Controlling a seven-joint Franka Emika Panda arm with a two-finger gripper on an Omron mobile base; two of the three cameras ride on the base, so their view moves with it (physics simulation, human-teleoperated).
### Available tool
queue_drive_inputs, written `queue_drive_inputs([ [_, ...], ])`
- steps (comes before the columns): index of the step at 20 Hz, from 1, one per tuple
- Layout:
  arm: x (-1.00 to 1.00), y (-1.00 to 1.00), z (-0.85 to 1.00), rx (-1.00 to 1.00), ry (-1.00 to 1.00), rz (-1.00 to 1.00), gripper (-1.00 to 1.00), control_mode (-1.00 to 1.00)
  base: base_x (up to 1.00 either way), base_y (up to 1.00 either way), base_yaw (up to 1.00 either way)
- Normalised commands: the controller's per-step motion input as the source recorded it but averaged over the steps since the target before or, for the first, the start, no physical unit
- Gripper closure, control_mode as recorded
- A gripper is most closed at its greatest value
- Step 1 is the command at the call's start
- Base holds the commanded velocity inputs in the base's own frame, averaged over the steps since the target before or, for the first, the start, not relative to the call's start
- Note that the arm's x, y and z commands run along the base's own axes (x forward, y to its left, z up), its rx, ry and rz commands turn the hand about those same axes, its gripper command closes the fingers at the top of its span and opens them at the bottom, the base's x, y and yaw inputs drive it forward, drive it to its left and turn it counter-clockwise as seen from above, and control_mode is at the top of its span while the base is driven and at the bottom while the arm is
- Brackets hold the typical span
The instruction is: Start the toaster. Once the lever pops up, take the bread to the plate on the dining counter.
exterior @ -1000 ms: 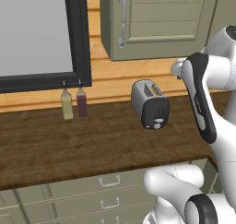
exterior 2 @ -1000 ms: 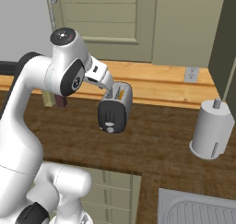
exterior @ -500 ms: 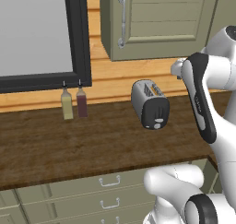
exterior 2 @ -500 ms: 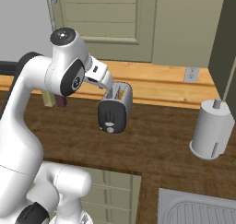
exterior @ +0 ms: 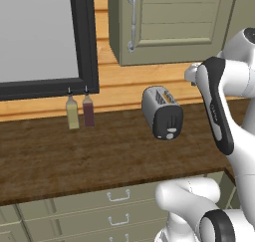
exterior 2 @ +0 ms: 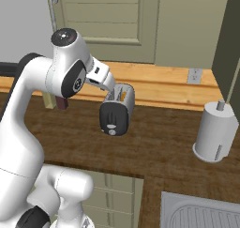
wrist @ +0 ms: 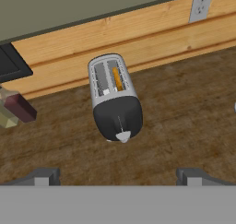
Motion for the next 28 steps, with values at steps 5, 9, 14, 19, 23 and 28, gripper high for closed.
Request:
queue_drive_inputs([
  [5,0.00,0.00,0.00,0.00,0.00,0.00,-1.00,-1.00,0.00,0.00,0.00],
  [9,0.00,0.00,0.00,0.00,0.00,0.00,-1.00,-1.00,0.00,0.00,0.00],
  [14,0.00,0.00,0.00,0.00,0.00,0.00,-1.00,-1.00,0.00,0.00,0.00],
  [19,0.00,0.00,0.00,0.00,0.00,0.00,-1.00,-1.00,0.00,0.00,0.00],
  [23,0.00,0.00,0.00,0.00,0.00,0.00,-1.00,-1.00,0.00,0.00,0.00],
  [28,0.00,0.00,0.00,0.00,0.00,0.00,-1.00,-1.00,0.00,0.00,0.00],
])
